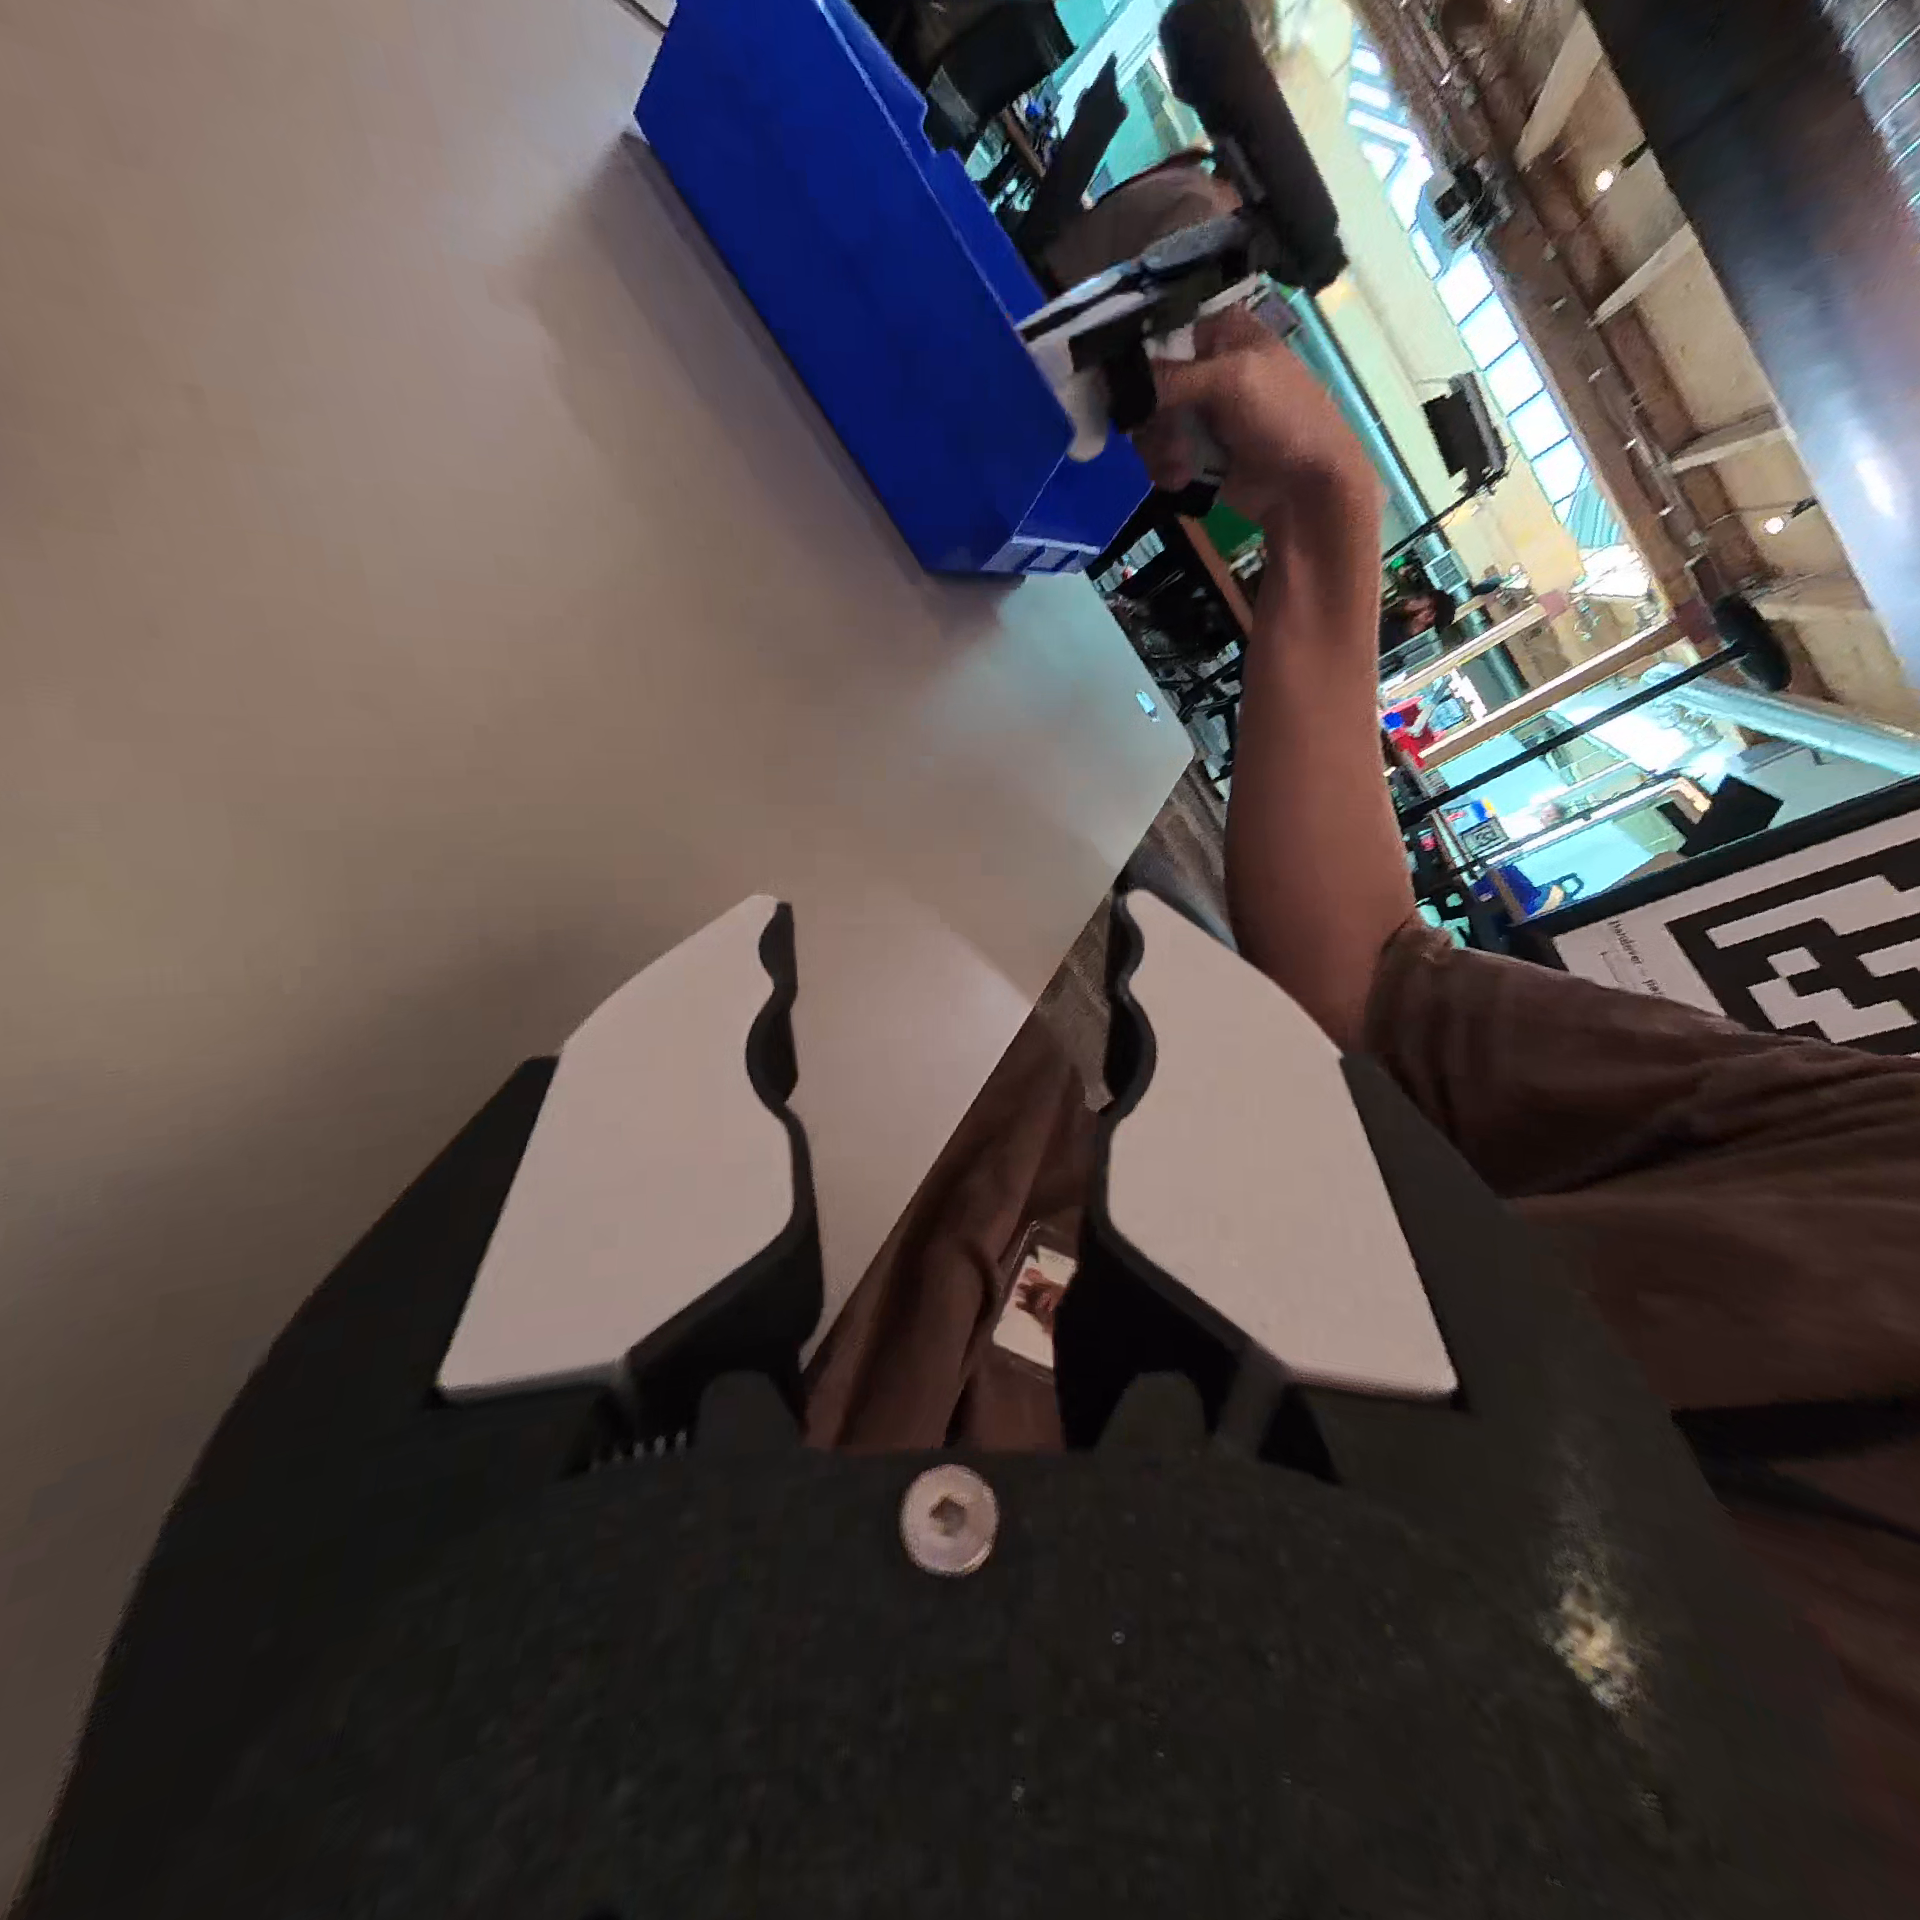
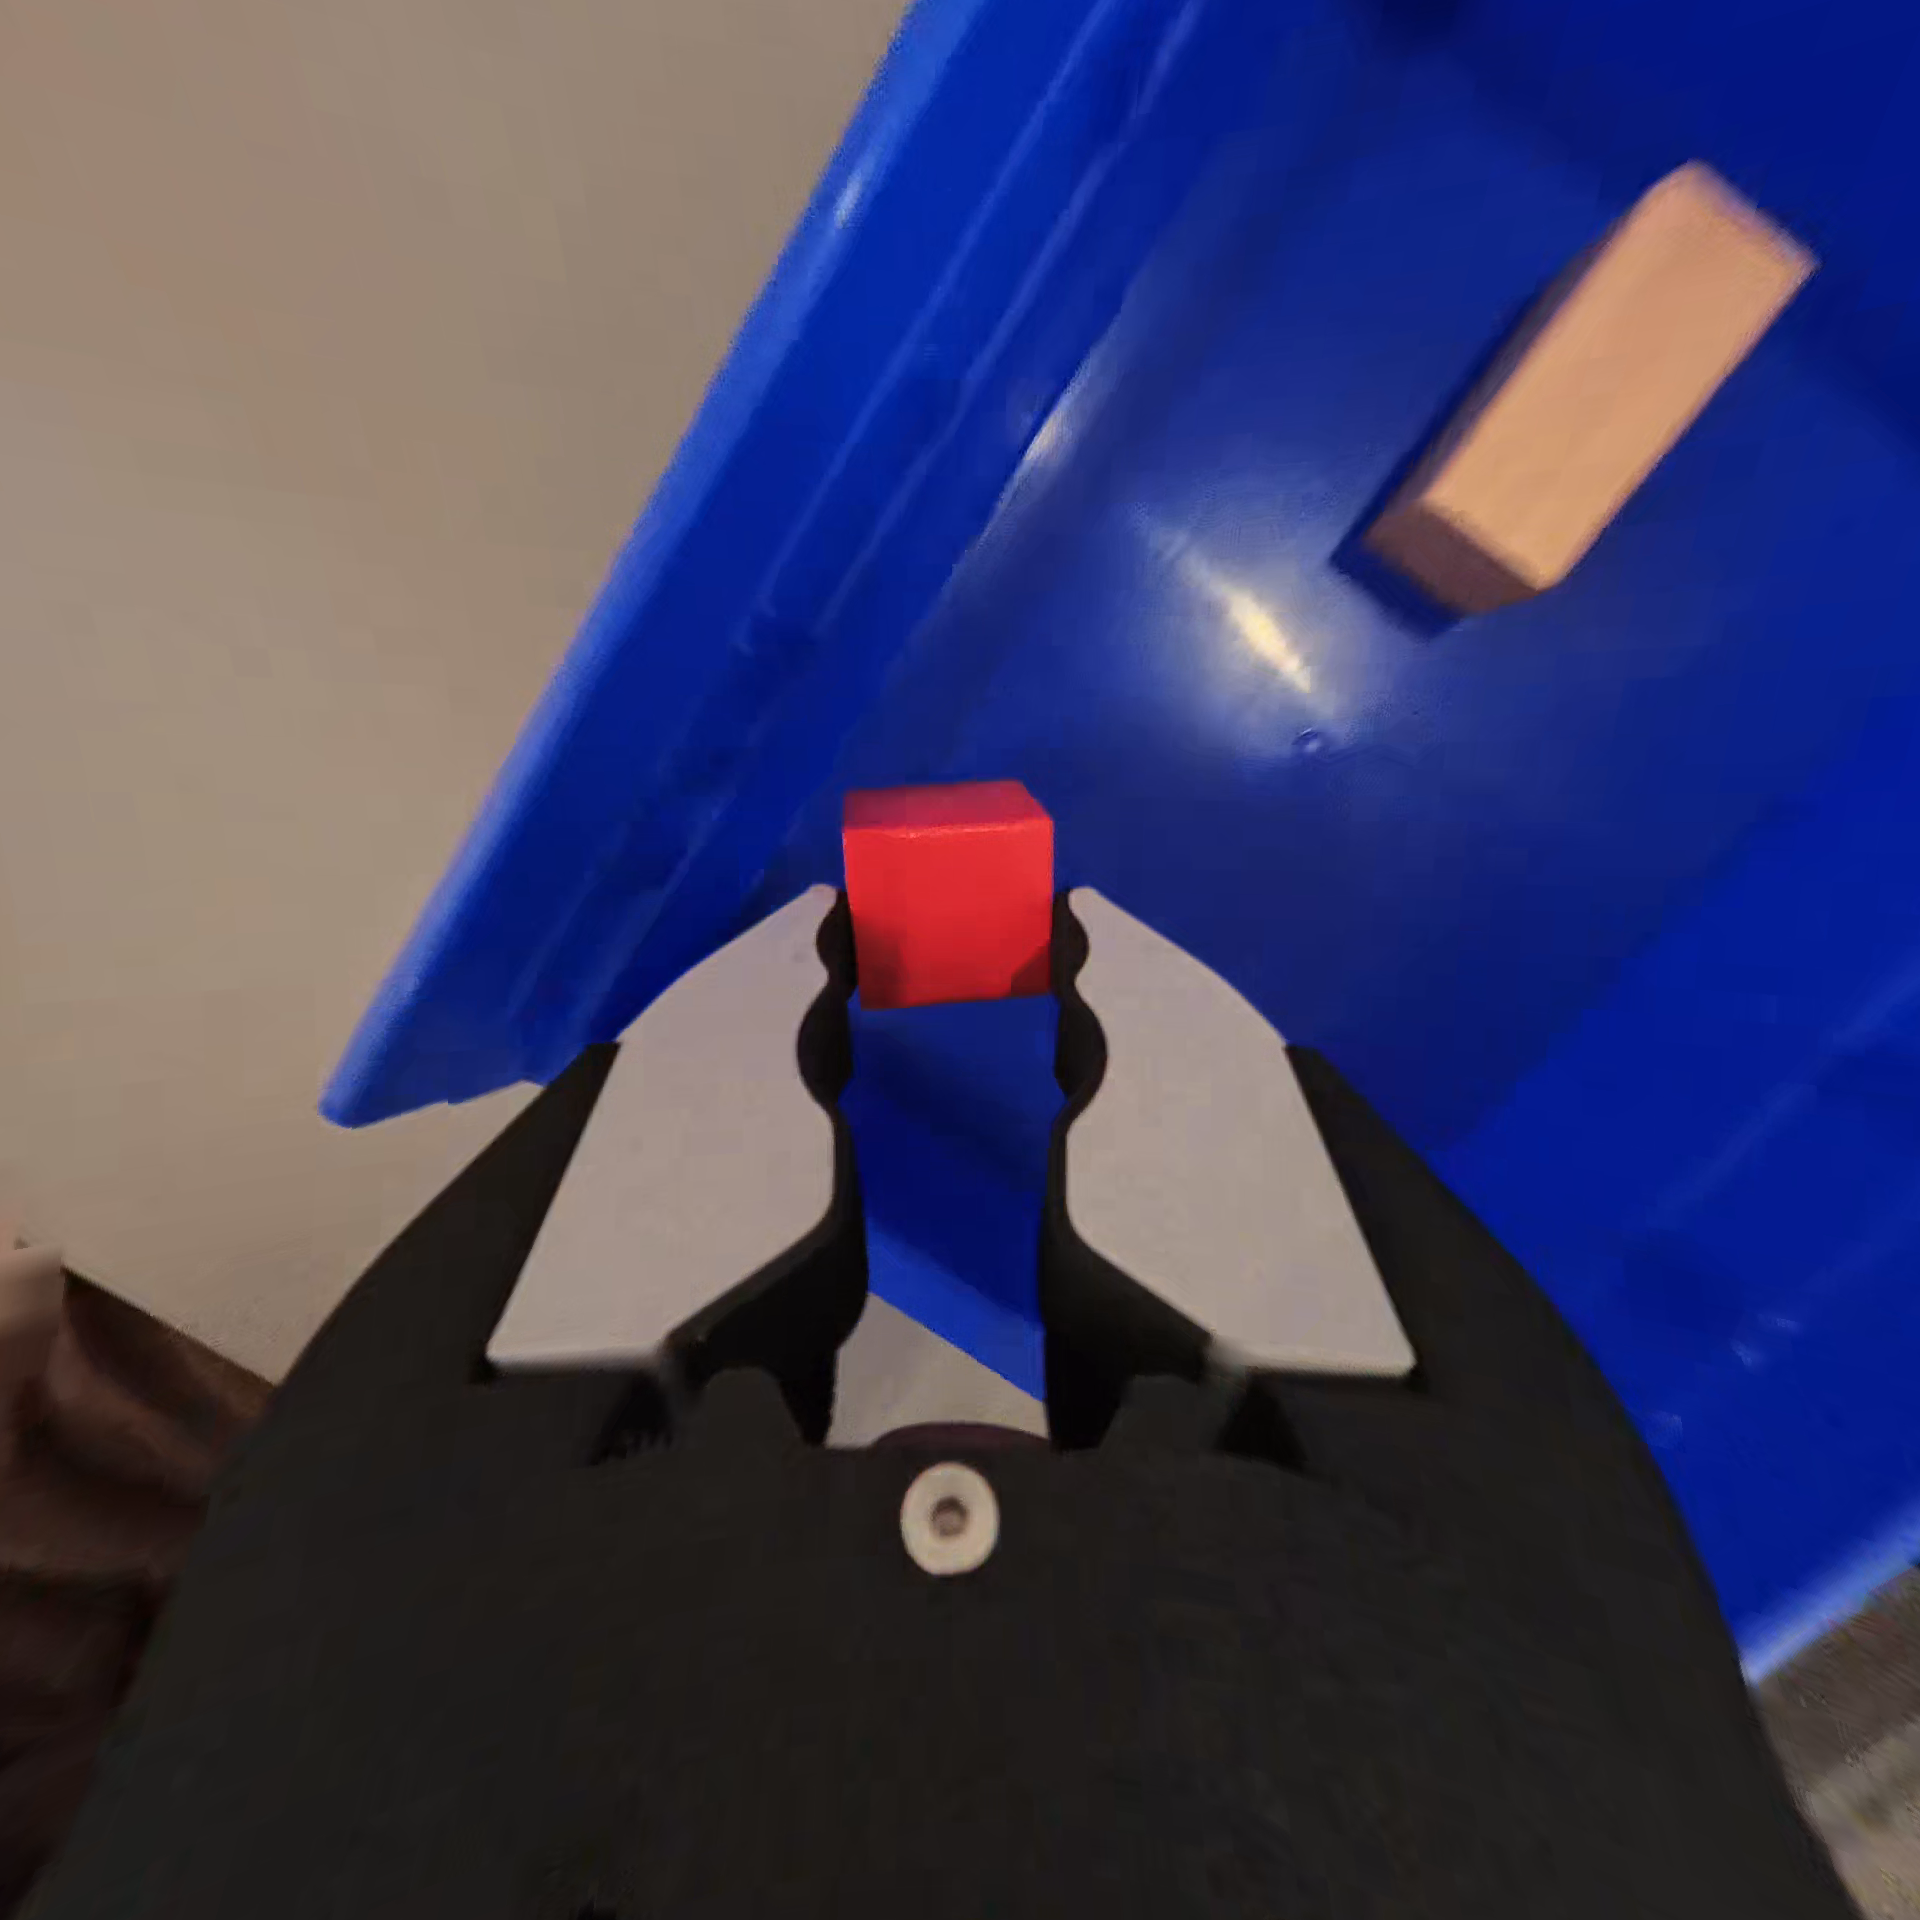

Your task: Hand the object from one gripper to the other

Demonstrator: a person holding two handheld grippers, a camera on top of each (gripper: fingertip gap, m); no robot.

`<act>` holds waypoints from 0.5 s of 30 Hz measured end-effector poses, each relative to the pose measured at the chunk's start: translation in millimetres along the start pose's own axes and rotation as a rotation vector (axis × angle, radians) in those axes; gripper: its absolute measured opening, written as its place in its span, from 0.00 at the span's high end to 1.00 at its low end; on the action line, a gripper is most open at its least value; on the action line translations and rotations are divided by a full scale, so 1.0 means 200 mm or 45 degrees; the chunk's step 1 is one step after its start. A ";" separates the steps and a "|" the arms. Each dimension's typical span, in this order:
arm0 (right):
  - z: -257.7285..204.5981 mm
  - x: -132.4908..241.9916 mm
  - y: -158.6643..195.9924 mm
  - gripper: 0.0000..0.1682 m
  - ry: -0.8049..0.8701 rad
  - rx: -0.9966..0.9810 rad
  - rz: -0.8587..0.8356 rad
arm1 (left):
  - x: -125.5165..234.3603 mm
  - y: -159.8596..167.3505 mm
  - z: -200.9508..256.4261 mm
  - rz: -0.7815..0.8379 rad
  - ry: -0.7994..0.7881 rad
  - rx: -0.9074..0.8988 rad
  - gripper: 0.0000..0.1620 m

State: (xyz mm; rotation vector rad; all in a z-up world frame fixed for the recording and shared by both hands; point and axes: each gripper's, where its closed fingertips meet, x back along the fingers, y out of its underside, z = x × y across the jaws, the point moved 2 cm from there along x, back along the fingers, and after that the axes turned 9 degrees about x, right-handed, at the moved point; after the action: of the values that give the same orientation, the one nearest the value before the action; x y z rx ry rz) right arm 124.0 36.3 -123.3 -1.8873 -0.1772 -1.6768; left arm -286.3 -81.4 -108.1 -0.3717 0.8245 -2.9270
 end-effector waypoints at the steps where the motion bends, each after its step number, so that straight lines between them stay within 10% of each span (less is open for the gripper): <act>1: -0.03 -0.04 0.03 0.79 -0.022 0.046 -0.073 | -0.01 0.01 -0.01 -0.012 -0.008 0.004 0.65; 15: -0.06 -0.20 0.07 0.79 -0.061 0.178 -0.212 | -0.06 0.09 0.00 -0.101 -0.006 0.017 0.65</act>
State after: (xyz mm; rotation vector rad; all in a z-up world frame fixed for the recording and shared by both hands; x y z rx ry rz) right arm 112.4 30.8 -164.7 -1.8510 -0.4704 -1.6804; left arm -274.1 -93.8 -120.3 -0.4198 0.8078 -3.0018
